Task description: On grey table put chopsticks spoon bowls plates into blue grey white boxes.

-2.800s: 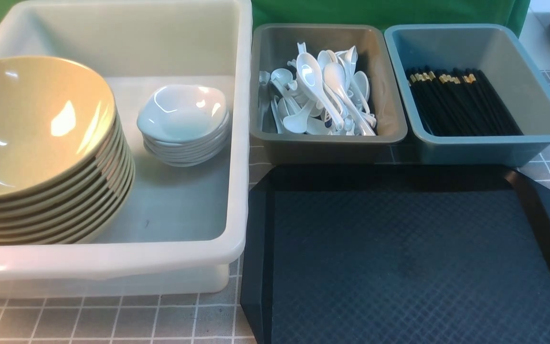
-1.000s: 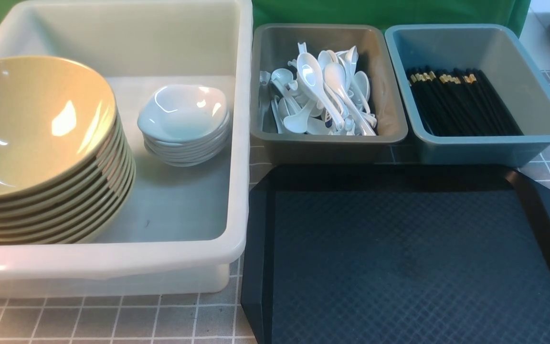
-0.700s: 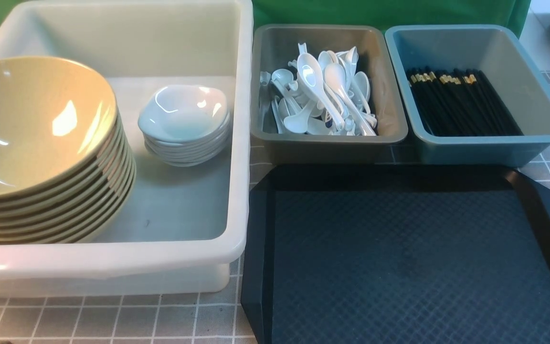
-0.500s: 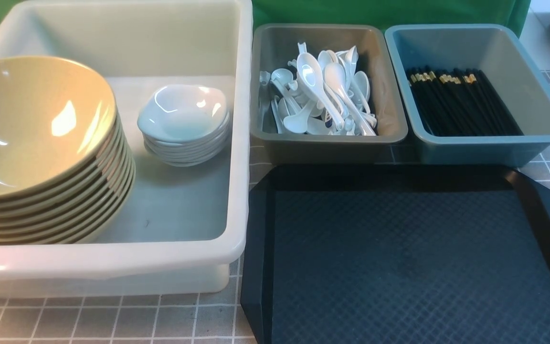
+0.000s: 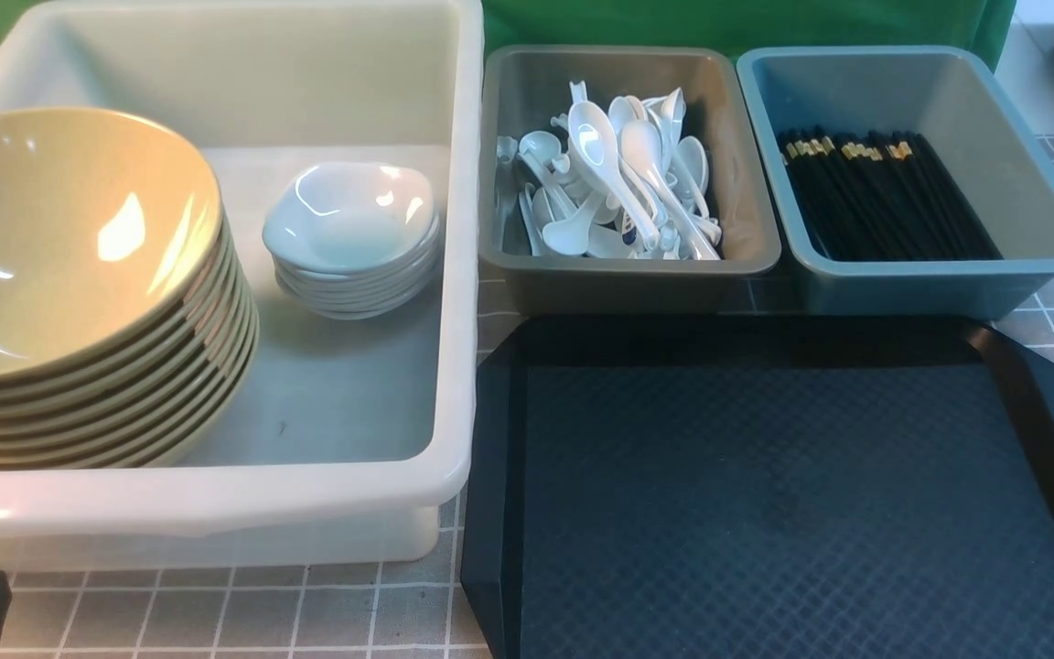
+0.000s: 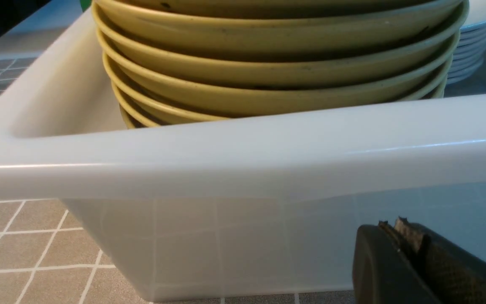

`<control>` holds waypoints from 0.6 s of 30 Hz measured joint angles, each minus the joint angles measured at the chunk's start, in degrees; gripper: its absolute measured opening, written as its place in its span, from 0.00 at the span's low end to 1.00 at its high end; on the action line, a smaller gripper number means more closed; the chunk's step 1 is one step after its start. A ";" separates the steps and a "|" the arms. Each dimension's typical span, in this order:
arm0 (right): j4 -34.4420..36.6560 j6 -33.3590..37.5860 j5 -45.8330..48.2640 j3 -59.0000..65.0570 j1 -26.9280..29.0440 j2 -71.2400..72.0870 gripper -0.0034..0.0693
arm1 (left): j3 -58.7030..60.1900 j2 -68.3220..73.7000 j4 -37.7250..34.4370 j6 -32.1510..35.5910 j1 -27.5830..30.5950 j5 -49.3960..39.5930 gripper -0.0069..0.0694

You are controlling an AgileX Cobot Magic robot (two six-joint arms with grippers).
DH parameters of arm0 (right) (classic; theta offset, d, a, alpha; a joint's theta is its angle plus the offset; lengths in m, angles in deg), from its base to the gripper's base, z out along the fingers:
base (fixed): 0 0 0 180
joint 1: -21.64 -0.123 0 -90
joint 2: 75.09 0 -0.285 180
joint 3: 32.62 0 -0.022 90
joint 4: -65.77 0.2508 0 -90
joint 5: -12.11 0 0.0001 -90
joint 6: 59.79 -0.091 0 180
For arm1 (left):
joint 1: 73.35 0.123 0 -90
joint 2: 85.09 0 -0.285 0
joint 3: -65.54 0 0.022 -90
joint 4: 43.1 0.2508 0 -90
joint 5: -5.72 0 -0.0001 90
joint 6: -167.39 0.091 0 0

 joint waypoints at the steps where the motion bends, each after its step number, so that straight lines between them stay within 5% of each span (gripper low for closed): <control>1: 0.00 0.00 0.00 0.00 0.00 0.00 0.11 | 0.00 0.00 0.00 0.00 0.00 0.00 0.08; 18: 0.00 0.00 0.00 0.00 0.00 0.00 0.13 | 0.00 0.00 -0.04 0.00 0.00 0.00 0.08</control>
